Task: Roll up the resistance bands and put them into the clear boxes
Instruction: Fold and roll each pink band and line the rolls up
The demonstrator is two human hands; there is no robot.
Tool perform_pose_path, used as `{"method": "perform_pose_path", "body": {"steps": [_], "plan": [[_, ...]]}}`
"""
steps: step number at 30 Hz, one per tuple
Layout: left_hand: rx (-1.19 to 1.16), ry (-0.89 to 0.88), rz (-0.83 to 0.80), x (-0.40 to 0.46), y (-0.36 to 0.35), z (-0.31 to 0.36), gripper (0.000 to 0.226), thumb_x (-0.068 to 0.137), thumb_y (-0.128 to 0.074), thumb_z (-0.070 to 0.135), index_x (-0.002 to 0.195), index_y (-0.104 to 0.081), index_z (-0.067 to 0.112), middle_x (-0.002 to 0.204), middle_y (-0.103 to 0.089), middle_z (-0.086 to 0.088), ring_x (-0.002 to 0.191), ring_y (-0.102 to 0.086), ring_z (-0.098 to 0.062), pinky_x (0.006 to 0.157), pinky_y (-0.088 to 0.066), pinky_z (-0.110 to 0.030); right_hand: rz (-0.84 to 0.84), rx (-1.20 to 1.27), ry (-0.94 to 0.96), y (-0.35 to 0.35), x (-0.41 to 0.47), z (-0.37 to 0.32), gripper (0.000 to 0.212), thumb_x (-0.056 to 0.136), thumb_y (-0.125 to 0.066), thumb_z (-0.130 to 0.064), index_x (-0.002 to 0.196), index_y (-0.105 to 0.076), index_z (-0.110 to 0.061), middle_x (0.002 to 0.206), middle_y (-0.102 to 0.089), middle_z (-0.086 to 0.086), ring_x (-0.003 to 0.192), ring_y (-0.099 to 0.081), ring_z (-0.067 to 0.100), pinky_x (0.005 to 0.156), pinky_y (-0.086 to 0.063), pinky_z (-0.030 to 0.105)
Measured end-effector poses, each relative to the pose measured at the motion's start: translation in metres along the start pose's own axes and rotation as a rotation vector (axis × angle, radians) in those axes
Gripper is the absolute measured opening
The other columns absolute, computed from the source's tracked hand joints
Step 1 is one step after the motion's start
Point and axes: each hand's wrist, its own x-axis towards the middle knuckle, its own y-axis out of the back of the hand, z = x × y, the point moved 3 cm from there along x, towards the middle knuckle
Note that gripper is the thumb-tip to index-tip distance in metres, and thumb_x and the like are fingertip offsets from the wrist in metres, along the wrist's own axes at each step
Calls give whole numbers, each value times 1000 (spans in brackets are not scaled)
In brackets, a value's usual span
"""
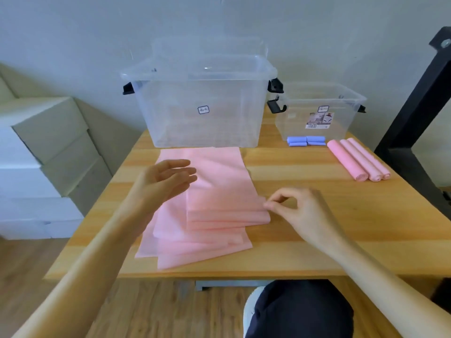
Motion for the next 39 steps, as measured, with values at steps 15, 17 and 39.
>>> {"method": "perform_pose_path", "body": {"steps": [15, 17, 39], "plan": [[346, -52, 73, -75, 22, -44, 31, 91, -67, 23, 116, -65, 41, 108, -69, 28, 105, -62, 8, 92, -48, -16, -33, 209, -96, -30, 3, -20, 18, 92, -64, -27, 83, -76, -18, 89, -71, -3, 96, -61, 16, 89, -45, 34], [384, -64, 95, -70, 19, -43, 38, 88, -70, 27, 123, -61, 40, 105, -68, 29, 101, -63, 7, 90, -50, -21, -21, 228, -80, -23, 6, -29, 17, 91, -63, -31, 85, -76, -21, 89, -71, -6, 94, -61, 12, 85, -46, 26], [640, -208, 107, -111, -4, -51, 61, 72, -84, 27, 124, -57, 45, 114, -46, 28, 105, -50, 10, 78, -38, 1, -277, 268, -55, -14, -65, -35, 9, 77, -79, -21, 83, -79, -28, 104, -69, -12, 96, -67, 11, 87, -43, 10]]}}
